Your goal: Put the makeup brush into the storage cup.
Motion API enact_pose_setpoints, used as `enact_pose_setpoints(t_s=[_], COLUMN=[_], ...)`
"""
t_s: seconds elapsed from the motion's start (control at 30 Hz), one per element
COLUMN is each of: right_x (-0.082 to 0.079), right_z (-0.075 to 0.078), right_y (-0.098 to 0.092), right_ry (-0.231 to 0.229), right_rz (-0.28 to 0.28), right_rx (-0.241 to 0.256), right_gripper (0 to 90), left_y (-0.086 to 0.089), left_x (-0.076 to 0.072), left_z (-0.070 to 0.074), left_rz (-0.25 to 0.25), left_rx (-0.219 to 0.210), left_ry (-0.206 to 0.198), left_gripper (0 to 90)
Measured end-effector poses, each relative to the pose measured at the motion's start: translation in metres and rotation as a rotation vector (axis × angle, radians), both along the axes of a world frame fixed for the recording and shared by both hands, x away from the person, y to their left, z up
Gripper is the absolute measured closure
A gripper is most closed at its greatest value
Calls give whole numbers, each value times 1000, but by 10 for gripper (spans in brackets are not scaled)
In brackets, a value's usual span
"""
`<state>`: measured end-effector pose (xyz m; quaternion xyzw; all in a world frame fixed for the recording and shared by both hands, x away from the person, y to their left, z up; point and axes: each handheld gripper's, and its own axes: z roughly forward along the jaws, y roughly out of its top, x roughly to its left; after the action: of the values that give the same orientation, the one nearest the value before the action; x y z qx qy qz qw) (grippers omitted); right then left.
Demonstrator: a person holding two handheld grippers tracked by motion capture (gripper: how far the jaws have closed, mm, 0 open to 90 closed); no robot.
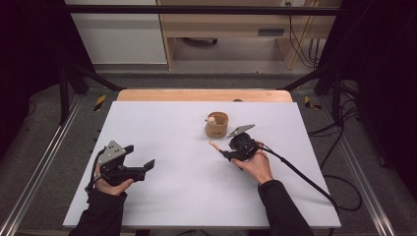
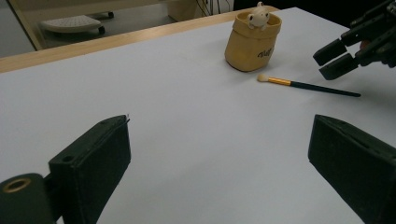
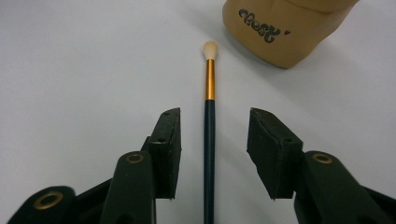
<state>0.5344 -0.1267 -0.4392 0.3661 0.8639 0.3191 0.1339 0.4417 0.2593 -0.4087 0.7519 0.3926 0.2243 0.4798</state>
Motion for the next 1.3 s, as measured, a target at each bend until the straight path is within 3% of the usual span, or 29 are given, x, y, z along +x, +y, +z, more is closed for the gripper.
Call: enact_pose_setpoints(t_s=[0.13,0.2,0.27,0.43,0.47,0.57,0.6,1.07,1.3], right_x=[3,6,12,20,24,27,30,41,40], right_z=[12,18,26,28,26,22,19,3,-5], right_y=[1,4,13,25,29,33,35,39,41], right_ry=[-2,24,62,108,127,158,172,217,244], right_rz=[12,17,47,75,91,87,91,73,96], right_rx=[-52,-55,-96,-150,-175,-187,-216,-251,-272], right_gripper=[497,477,474,487,493,501,507,620,694], left_y=[1,1,0,1,1,2,2,2,2], left_x=[0,0,0,-1,-1,-1,-1,-1,0], left_z=[-1,-1,-1,-1,-1,-1,-1,-2,-3], left_rz=[1,3,2,-1,-1,-1,0,0,0], left_rx=[-3,-2,2,0,-1,-2,-3,2,7], left_ry=[1,2,4,3,3,2,1,6,11], left_gripper=[53,54,54,53,54,54,54,54,54])
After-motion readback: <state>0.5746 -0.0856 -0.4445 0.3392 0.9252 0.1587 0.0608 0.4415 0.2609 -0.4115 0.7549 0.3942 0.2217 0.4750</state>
